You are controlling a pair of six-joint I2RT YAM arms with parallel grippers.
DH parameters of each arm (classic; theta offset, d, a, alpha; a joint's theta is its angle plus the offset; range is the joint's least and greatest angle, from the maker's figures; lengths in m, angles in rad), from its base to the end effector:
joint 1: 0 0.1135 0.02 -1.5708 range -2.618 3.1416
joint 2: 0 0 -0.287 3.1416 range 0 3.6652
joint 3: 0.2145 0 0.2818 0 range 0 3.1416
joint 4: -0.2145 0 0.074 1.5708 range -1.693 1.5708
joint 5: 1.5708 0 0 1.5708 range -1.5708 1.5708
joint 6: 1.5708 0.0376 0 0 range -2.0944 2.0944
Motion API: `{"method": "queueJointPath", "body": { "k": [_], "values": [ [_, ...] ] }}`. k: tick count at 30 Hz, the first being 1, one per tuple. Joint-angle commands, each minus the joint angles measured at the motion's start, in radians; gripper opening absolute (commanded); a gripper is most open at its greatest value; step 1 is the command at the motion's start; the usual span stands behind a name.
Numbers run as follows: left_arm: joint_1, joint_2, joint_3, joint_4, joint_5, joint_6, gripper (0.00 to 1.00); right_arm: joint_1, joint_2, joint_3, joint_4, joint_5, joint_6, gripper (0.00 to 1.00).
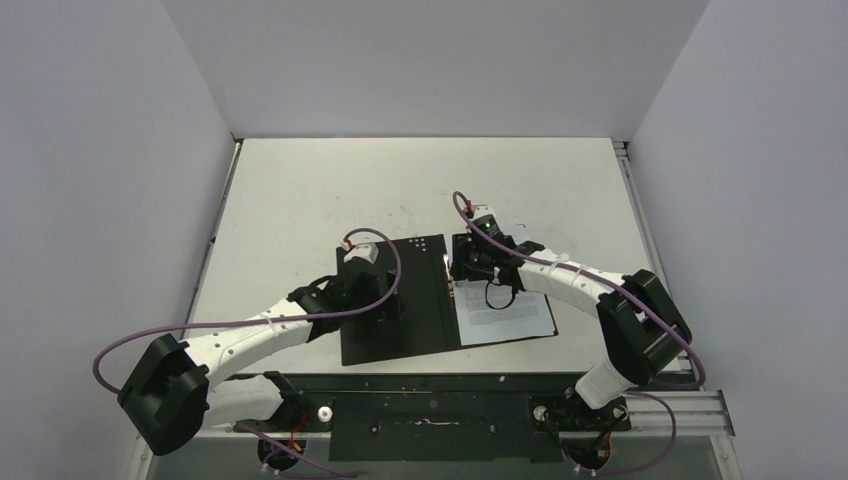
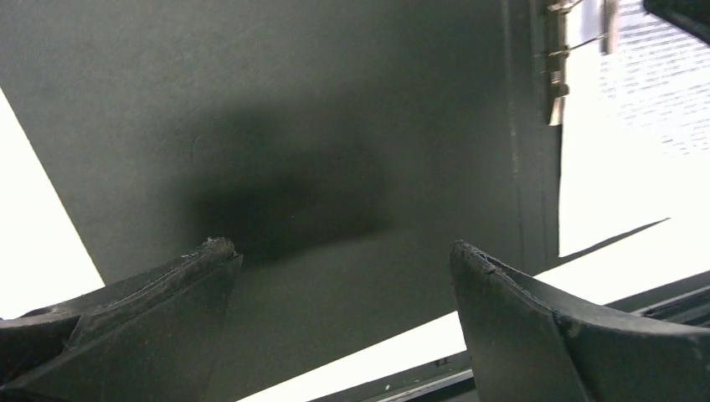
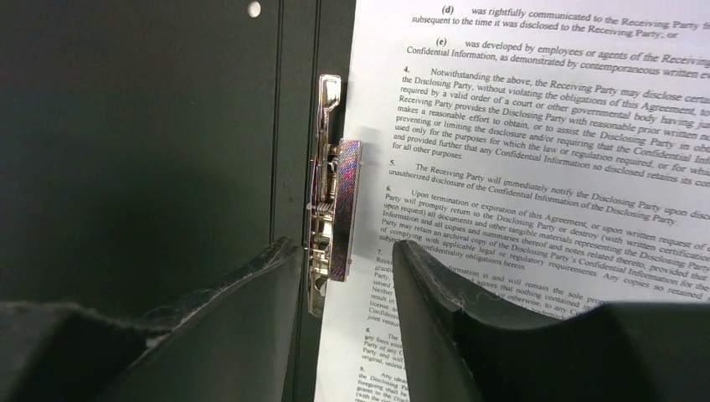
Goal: Put the files into the folder
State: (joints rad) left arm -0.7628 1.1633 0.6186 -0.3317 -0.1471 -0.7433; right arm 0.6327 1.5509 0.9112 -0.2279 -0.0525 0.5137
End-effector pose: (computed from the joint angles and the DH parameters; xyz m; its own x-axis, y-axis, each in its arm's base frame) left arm 0.1802 -0.1646 0.2002 -0.8256 -0.1369 -0.5474 0.0774 0.9335 -0.3501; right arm 0.2755 0.2045 0.1991 -0.8394 -0.0069 -0.5435 -0.2358 0.9056 0.3526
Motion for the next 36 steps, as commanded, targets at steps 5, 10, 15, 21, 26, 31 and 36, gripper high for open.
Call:
{"method": "queueJointPath", "body": {
  "k": [5,10,15,21,26,31,36],
  "values": [
    [-0.028,0.053,0.052,-0.038,-0.083,-0.007,0.96,0.015,0.052,0.052,0.074,-0.005,0.011,0.39],
    [-0.035,0.090,0.055,-0.030,-0.075,-0.017,0.96,0.016,0.074,0.057,0.082,-0.011,0.010,0.34],
    [-0.041,0.109,0.053,-0.016,-0.066,-0.024,0.97,0.018,0.087,0.049,0.092,-0.010,0.008,0.26],
    [-0.042,0.123,0.053,-0.004,-0.059,-0.028,0.96,0.020,0.097,0.046,0.096,-0.010,0.009,0.24],
    [-0.043,0.135,0.052,0.007,-0.054,-0.033,0.97,0.022,0.107,0.048,0.096,-0.008,0.009,0.26],
    [-0.043,0.148,0.049,0.013,-0.048,-0.037,0.96,0.024,0.119,0.045,0.093,0.001,0.008,0.26],
    [-0.043,0.149,0.047,0.013,-0.043,-0.039,0.96,0.028,0.116,0.036,0.098,0.002,0.009,0.20]
  ]
}}
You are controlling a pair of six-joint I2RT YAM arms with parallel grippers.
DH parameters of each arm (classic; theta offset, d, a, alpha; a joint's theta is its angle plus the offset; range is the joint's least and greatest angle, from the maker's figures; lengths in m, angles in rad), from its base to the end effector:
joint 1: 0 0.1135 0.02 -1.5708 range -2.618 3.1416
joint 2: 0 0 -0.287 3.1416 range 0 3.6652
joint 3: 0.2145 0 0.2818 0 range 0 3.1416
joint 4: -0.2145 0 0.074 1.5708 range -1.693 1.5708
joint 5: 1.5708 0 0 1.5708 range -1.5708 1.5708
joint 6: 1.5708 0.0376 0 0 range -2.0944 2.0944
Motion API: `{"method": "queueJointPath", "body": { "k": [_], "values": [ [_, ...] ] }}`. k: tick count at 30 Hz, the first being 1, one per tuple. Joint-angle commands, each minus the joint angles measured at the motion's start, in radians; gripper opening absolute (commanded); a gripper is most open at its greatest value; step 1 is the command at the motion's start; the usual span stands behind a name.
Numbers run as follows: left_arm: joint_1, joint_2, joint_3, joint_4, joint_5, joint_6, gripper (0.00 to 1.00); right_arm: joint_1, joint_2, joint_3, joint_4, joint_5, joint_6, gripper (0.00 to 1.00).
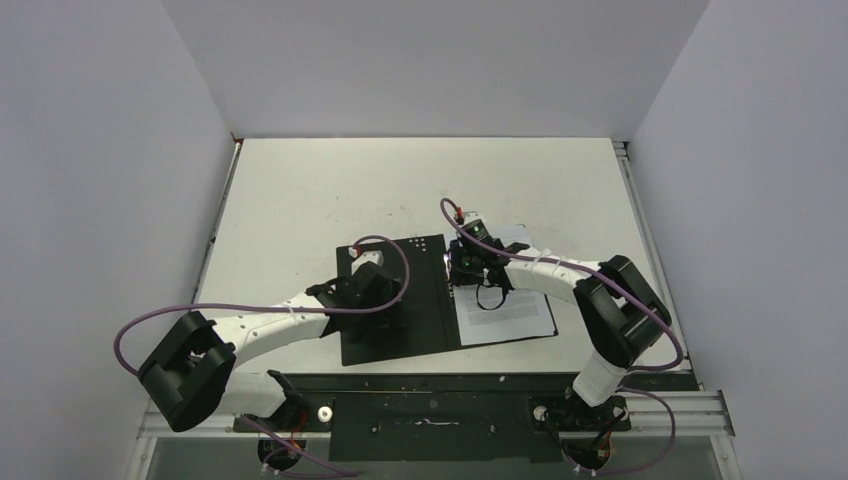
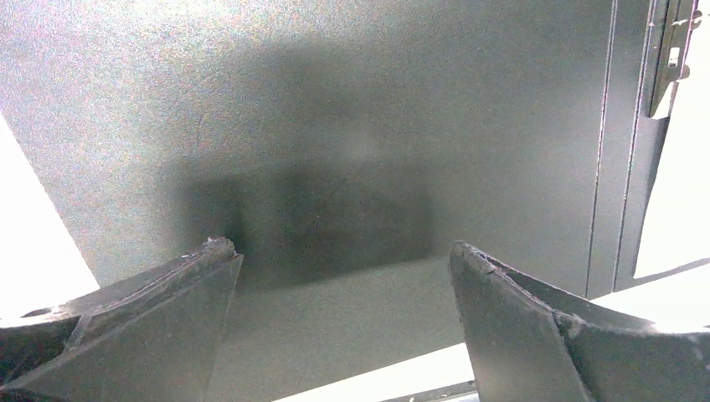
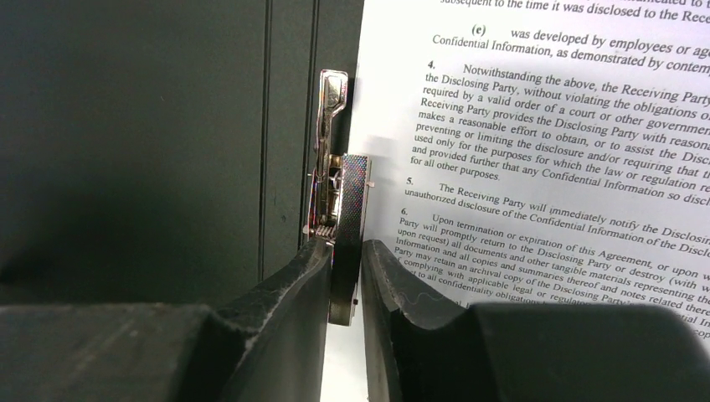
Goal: Put the files into the folder
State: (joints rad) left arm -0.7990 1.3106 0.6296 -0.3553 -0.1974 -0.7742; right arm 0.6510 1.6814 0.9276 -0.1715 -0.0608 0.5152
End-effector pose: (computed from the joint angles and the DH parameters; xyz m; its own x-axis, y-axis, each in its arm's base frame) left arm 0.1827 -0.1771 0.1687 -0.8717 -0.0872 -0.4822 0.0331 0.9713 -0.2355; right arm 0.2854 0.2203 0.1649 -0.8653 -0.0409 -0.4996 -0.2386 0.9102 0.3386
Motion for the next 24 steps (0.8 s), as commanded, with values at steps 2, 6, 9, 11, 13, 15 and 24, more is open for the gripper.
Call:
{"method": "queueJointPath", "body": {
  "k": [2,6,9,11,13,15,24],
  "values": [
    [-0.006,0.001,0.036,0.039,0.006,-0.010,0.96,0.012,-0.022,0.018,0.044,0.012,0.010,0.18],
    [-0.007,0.002,0.038,0.040,0.004,-0.010,0.97,0.013,-0.029,0.015,0.041,0.016,0.011,0.18],
    [-0.006,0.008,0.038,0.045,0.008,-0.013,0.96,0.019,-0.034,0.013,0.039,0.020,0.014,0.29],
    [-0.008,0.014,0.038,0.047,0.013,-0.014,0.96,0.022,-0.035,0.010,0.037,0.026,0.016,0.36],
    [-0.008,0.018,0.038,0.049,0.017,-0.015,0.97,0.022,-0.040,0.008,0.037,0.031,0.017,0.36],
    [-0.008,0.019,0.036,0.050,0.021,-0.016,0.96,0.024,-0.049,0.005,0.038,0.035,0.019,0.36],
    [-0.015,0.016,0.035,0.053,0.021,-0.022,0.97,0.025,-0.072,-0.004,0.043,0.058,0.026,0.25]
  ]
}}
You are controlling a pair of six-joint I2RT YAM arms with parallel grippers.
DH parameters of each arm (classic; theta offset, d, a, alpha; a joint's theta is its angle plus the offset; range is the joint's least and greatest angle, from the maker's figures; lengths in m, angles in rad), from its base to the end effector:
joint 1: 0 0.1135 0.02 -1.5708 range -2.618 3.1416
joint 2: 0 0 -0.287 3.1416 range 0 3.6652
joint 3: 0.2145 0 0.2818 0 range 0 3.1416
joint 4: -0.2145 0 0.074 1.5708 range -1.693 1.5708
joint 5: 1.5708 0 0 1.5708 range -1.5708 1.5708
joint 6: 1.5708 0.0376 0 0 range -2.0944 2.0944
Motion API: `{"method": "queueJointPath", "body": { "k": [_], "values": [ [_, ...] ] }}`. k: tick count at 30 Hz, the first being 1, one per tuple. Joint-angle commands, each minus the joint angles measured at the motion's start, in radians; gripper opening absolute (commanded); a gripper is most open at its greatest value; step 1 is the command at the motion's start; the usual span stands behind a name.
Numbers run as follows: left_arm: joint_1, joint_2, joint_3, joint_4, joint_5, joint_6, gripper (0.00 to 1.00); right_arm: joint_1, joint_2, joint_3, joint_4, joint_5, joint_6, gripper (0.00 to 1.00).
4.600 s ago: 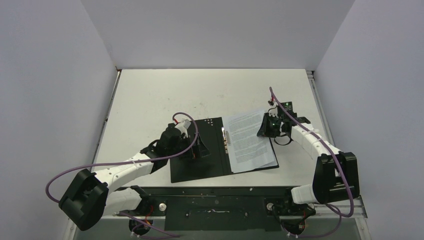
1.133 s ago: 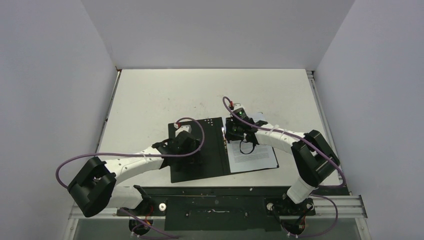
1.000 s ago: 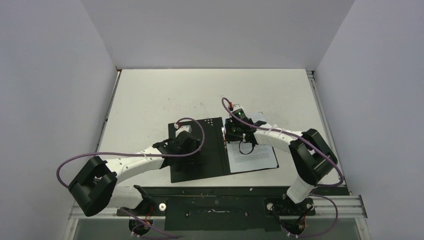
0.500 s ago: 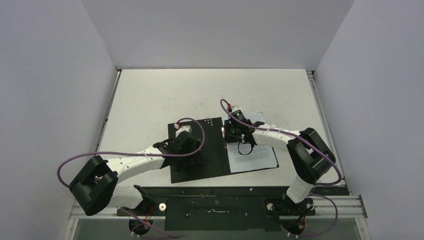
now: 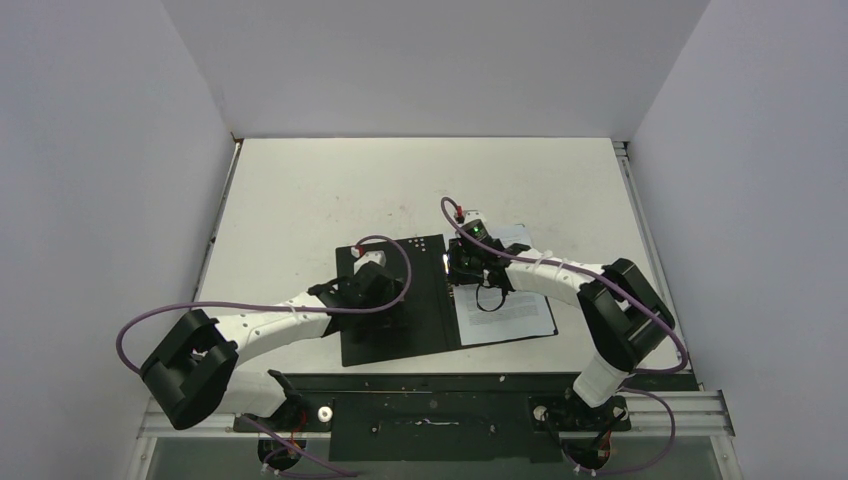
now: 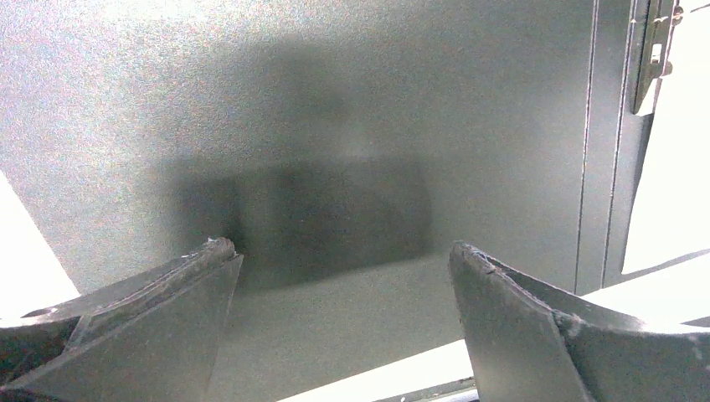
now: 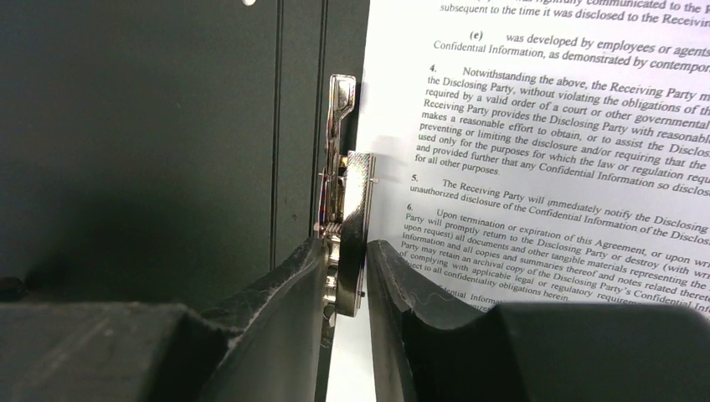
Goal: Put the files into the folder
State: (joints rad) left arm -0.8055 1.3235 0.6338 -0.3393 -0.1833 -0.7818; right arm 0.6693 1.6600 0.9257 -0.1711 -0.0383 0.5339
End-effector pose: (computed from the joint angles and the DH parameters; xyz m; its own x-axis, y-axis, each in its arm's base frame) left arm 0.1834 -0.1810 0.1678 -0.8749 -0.0892 -0.4760 0.0388 0.9668 -0.2525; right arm 0.2807 0.2239 0.1716 -0.8560 -0.0288 -0.5161 -0.2357 0.9104 0.3401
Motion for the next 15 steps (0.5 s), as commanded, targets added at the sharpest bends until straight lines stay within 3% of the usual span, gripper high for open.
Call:
{"method": "queueJointPath", "body": {
  "k": [1,8,15],
  "values": [
    [-0.009,0.004,0.030,0.037,0.007,-0.016,0.96,0.008,-0.051,-0.003,0.042,0.035,0.008,0.24],
    [-0.013,0.009,0.033,0.038,0.008,-0.017,0.96,0.007,-0.037,-0.005,0.042,0.034,0.005,0.21],
    [-0.014,0.016,0.033,0.039,0.003,-0.018,0.96,0.007,-0.046,-0.013,0.036,0.035,0.001,0.12]
  ]
}}
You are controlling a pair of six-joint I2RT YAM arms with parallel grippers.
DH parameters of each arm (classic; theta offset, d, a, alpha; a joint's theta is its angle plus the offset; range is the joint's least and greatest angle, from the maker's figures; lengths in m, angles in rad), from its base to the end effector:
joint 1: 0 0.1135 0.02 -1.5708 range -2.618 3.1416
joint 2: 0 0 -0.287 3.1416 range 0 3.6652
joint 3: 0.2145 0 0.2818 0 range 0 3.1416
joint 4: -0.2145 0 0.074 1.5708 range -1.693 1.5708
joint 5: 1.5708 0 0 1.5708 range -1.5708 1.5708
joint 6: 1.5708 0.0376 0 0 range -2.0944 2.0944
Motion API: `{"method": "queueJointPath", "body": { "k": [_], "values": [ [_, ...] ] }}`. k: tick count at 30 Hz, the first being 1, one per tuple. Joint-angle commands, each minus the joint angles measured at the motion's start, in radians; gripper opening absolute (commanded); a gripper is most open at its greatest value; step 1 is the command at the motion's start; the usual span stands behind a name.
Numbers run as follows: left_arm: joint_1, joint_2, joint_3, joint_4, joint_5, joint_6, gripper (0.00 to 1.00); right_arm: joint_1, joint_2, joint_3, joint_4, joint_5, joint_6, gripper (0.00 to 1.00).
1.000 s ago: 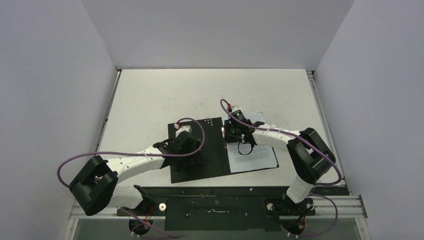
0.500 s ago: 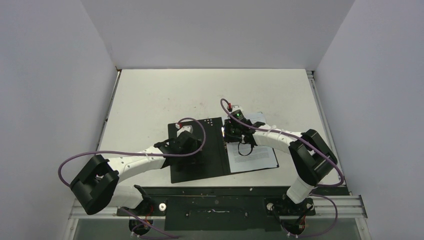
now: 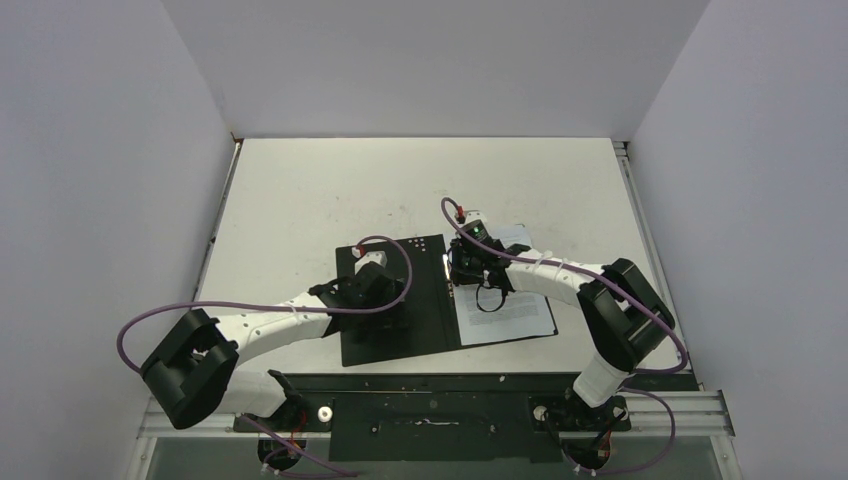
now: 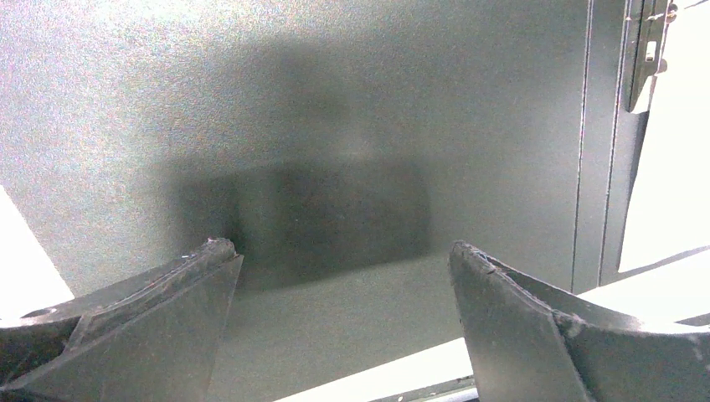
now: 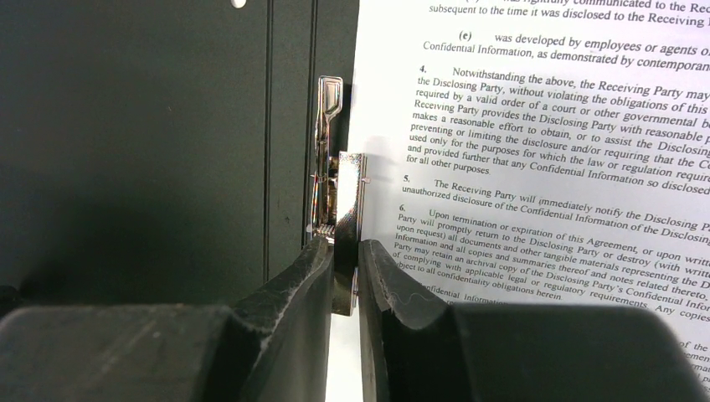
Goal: Put the files into the folder
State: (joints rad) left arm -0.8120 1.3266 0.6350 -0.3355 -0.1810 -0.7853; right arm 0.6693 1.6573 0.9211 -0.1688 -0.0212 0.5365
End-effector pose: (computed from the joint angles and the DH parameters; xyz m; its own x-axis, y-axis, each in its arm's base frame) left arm 0.1827 -0.1828 0.1676 -0.8758 -0.0871 -0.4747 0.0432 0.9655 -0.2568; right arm 0.2803 0.2228 0.1712 -0.8524 -0.0227 -0.5224 -0.2267 0.9163 0.3300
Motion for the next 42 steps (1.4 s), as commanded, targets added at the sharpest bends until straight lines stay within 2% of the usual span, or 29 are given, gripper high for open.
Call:
{"method": "queueJointPath", "body": {
  "k": [1,15,24,29,42],
  "values": [
    [-0.007,0.015,0.031,0.036,-0.001,-0.015,0.96,0.008,-0.047,-0.011,0.033,0.018,-0.002,0.11],
    [-0.007,0.082,0.038,0.047,0.007,-0.059,0.97,0.031,-0.095,-0.063,0.019,0.018,0.002,0.07],
    [-0.007,0.087,0.040,0.047,0.017,-0.064,0.96,0.038,-0.093,-0.083,0.027,0.018,0.011,0.23],
    [-0.007,0.085,0.036,0.045,0.017,-0.065,0.96,0.042,-0.104,-0.087,0.027,0.051,0.019,0.28],
    [-0.007,0.069,0.036,0.046,0.017,-0.053,0.96,0.053,-0.249,-0.051,-0.111,0.124,-0.006,0.29]
  ]
}}
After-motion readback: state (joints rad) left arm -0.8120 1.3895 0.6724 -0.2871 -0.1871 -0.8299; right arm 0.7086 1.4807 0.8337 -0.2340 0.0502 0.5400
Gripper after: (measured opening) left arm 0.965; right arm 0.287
